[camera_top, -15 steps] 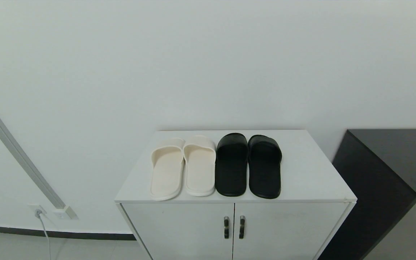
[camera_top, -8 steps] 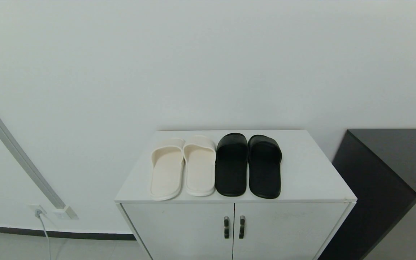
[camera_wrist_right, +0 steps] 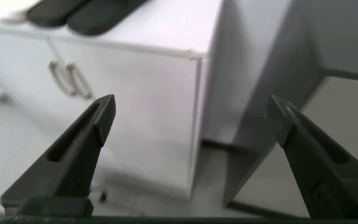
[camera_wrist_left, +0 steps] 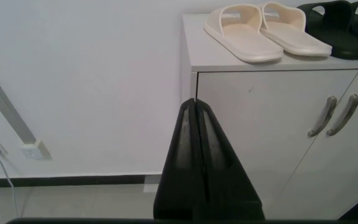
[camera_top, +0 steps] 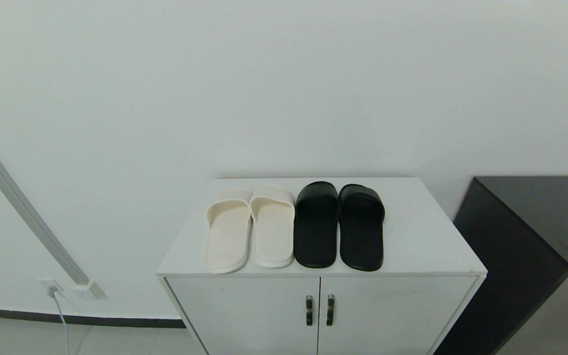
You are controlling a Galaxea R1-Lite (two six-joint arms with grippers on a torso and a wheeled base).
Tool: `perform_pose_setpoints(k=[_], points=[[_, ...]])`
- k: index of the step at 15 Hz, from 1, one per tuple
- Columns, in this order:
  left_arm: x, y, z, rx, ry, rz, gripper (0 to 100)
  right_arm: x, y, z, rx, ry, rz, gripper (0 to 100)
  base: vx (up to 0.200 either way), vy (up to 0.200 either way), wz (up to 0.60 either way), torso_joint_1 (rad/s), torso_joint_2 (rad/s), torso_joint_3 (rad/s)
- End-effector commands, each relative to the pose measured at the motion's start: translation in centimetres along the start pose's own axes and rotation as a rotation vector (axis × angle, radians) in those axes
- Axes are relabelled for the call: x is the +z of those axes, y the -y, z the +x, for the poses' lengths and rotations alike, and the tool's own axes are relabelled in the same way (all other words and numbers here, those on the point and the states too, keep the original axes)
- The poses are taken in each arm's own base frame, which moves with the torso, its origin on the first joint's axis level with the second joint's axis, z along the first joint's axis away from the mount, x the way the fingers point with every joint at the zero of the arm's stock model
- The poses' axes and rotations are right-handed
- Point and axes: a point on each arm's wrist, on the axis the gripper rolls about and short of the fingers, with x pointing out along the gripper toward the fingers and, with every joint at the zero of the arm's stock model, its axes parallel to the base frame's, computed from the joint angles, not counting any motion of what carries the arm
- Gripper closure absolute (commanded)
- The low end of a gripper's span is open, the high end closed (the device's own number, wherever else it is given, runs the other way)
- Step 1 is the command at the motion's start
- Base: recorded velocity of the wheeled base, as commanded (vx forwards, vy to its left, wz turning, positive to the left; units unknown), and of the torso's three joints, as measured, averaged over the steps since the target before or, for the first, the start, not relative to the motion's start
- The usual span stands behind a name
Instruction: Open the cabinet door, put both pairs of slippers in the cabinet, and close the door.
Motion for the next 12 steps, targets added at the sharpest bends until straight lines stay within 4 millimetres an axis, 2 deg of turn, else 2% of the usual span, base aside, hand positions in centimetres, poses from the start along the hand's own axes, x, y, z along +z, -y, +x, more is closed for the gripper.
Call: perform_pose_setpoints(k=[1,3,5,8,10,12], points=[[0.0,0.0,0.0,0.000,-0.001,0.002,100,2.2,0.2,5.3,0.167,-0.185,0.010,0,0.000,0.000,0.00,0.000,0.00,0.000],[0.0,0.0,0.0,0.001,-0.001,0.001,100,4.8,-0.8,8.6,0.253,-0.175,0.040,0,0.000,0.000,0.00,0.000,0.00,0.000],[0.0,0.0,0.0,0.000,-0.001,0.001,100,7.0,-3.2,11.3,0.248,-0.165,0.078,0,0.000,0.000,0.00,0.000,0.00,0.000],[0.0,0.0,0.0,-0.002,-0.001,0.001,100,8.7,-6.7,13.5,0.253,-0.155,0.084,0,0.000,0.000,0.00,0.000,0.00,0.000],[0.0,0.0,0.0,-0.002,-0.003,0.001,100,10.2,-10.6,15.9,0.236,-0.161,0.115,0,0.000,0.000,0.00,0.000,0.00,0.000],[0.0,0.0,0.0,0.000,-0.001,0.001,100,10.5,-13.6,18.3,0.177,-0.162,0.116,0,0.000,0.000,0.00,0.000,0.00,0.000]])
